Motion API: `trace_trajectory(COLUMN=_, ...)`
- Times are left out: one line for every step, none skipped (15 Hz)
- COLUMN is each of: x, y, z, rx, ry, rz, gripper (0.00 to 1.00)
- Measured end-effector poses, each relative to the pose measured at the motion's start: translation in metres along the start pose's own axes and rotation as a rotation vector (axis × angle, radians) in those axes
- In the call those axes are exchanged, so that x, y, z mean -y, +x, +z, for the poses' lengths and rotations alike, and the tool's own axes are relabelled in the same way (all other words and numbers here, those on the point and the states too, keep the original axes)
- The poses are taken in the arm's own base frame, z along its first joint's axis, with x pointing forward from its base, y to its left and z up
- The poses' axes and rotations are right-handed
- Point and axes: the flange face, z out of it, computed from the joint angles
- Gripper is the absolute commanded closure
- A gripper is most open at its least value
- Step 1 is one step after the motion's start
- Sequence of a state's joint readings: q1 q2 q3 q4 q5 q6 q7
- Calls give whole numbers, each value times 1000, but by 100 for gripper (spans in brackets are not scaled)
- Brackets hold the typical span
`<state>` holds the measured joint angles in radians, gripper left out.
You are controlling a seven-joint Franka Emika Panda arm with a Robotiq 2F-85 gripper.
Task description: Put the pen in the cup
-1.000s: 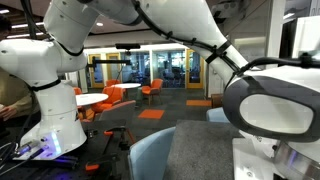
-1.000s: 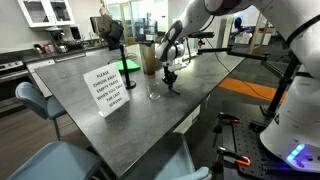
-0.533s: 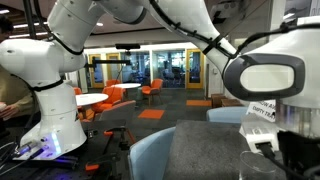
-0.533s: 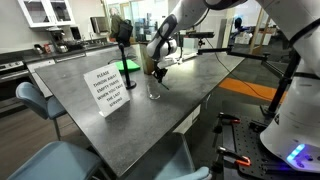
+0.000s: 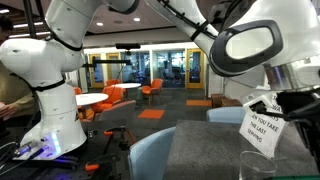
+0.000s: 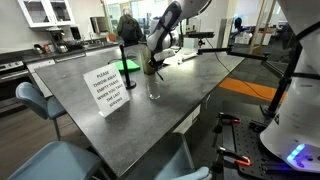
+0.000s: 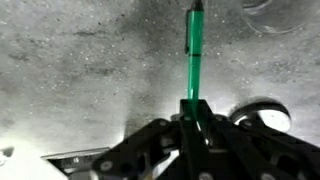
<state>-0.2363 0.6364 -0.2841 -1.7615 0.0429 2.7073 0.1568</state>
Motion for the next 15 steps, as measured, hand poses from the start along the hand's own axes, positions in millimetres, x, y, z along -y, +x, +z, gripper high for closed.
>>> trace_trajectory(x=9, y=-6, z=-1, rx=-23, ry=10, rz=5, gripper=97)
trace_trajectory(x=20, y=-13, z=-1, rx=-43, ry=21, rz=9, gripper=97)
trace_trajectory(x=30, y=-19, z=-2, rx=-60, ry=31, rz=8, gripper=97)
trace_trajectory(x=40, y=-24, z=-3, rx=-80, ry=42, rz=9, gripper=97)
trace_trajectory(x=49, y=-28, z=-4, rx=-97, ry=51, rz=5, gripper=97)
trace_trajectory(x=57, y=-31, z=-6, rx=-112, ry=60, rz=2, gripper=97)
trace_trajectory(x=63, y=-34, z=-8, rx=-125, ry=67, rz=-5, gripper=97)
trace_trajectory(x=67, y=-36, z=-11, rx=-135, ry=69, rz=-12, gripper=97)
trace_trajectory(x=69, y=-38, z=-14, rx=-142, ry=69, rz=-17, gripper=97)
trace_trajectory(x=69, y=-40, z=-18, rx=-151, ry=67, rz=-20, gripper=97)
trace_trajectory(x=68, y=-41, z=-22, rx=-157, ry=64, rz=-22, gripper=97)
trace_trajectory(x=67, y=-42, z=-27, rx=-162, ry=63, rz=-22, gripper=97)
trace_trajectory(x=65, y=-43, z=-32, rx=-166, ry=63, rz=-21, gripper=97)
trace_trajectory(x=64, y=-44, z=-37, rx=-173, ry=65, rz=-21, gripper=97)
trace_trajectory(x=65, y=-46, z=-43, rx=-181, ry=73, rz=-20, gripper=97)
